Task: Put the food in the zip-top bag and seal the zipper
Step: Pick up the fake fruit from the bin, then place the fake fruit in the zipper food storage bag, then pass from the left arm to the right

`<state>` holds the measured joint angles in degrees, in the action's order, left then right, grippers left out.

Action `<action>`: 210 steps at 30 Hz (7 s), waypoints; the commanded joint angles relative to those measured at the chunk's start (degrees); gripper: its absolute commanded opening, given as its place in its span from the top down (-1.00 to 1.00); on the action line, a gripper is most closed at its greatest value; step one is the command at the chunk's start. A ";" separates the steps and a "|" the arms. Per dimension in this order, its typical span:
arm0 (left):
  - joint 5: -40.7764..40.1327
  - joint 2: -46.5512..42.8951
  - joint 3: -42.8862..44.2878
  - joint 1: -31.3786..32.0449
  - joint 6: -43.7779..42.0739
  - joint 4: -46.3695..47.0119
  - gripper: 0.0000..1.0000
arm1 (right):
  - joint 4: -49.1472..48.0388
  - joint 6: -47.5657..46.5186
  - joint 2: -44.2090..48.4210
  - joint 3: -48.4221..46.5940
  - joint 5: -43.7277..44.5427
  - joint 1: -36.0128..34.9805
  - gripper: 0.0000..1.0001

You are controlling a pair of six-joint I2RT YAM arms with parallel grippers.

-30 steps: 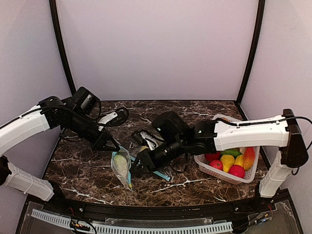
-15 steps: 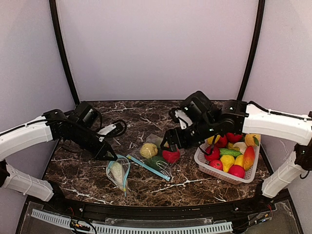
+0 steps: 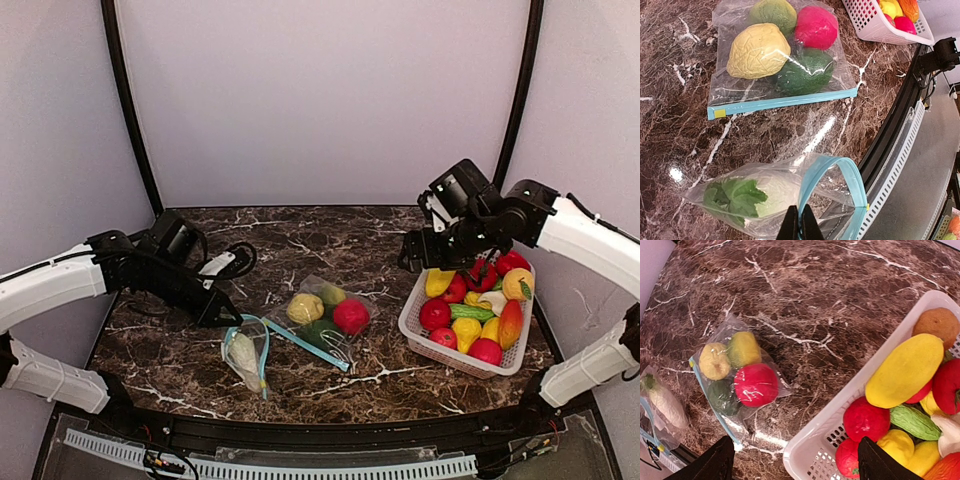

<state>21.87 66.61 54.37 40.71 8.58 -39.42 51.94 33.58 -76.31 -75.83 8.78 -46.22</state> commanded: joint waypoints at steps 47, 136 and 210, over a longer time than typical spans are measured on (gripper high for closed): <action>-0.28 -1.14 -0.97 -0.21 3.55 1.57 0.99 | -22.55 -9.04 -5.92 17.02 -12.16 29.28 0.25; 14.84 -2.44 -4.41 -0.19 3.80 3.37 0.99 | -22.42 -5.48 -31.02 -10.66 -5.79 -37.68 0.22; 6.14 -22.68 -10.34 -0.28 6.94 3.88 -0.52 | -30.50 -18.46 -16.59 2.18 -20.32 -36.39 1.00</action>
<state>24.84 46.15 42.24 40.71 18.22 -37.43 24.25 25.91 -94.98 -73.56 -1.76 -84.31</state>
